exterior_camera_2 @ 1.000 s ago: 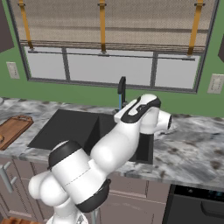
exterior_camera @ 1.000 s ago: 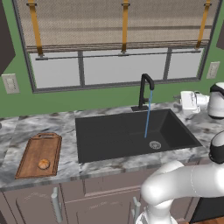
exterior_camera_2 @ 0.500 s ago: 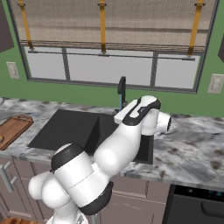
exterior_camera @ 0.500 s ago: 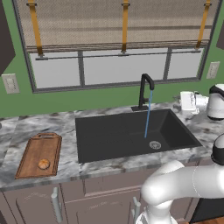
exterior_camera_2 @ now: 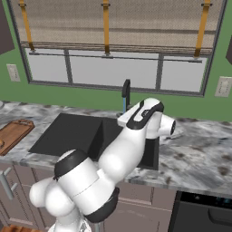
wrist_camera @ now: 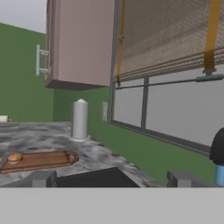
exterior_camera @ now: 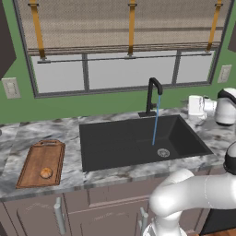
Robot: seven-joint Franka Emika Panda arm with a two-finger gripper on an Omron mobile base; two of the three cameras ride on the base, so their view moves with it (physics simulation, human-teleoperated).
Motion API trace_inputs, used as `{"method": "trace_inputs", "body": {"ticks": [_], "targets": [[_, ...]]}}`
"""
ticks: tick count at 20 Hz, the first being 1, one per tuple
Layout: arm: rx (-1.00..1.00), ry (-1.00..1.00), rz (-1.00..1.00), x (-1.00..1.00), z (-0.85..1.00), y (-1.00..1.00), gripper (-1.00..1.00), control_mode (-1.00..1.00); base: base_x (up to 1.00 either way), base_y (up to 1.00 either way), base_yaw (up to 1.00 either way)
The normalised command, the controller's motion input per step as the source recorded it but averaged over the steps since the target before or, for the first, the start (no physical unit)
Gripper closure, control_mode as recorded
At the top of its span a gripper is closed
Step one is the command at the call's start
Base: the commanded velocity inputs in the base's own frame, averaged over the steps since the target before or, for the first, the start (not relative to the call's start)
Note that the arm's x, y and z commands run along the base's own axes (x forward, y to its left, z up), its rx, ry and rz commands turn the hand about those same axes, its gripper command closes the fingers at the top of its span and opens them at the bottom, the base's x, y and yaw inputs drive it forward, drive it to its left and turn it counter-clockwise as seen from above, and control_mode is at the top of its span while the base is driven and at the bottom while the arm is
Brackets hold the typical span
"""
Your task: Pick the tangerine from the sink and place it on the cutting board to airdry. Then turn off the sink faucet.
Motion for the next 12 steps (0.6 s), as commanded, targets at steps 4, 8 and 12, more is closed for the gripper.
{"method": "trace_inputs", "body": {"ticks": [4, 8, 12], "targets": [[0.00, 0.00, -0.02, 0.18, -0.05, 0.10, -1.00, -1.00, 0.00, 0.00, 0.00], [0.00, 0.00, 0.00, 0.20, -0.12, 0.03, -1.00, -1.00, 0.00, 0.00, 0.00], [0.00, 0.00, 0.00, 0.21, -0.14, 0.00, -1.00, -1.00, 0.00, 0.00, 0.00]]}}
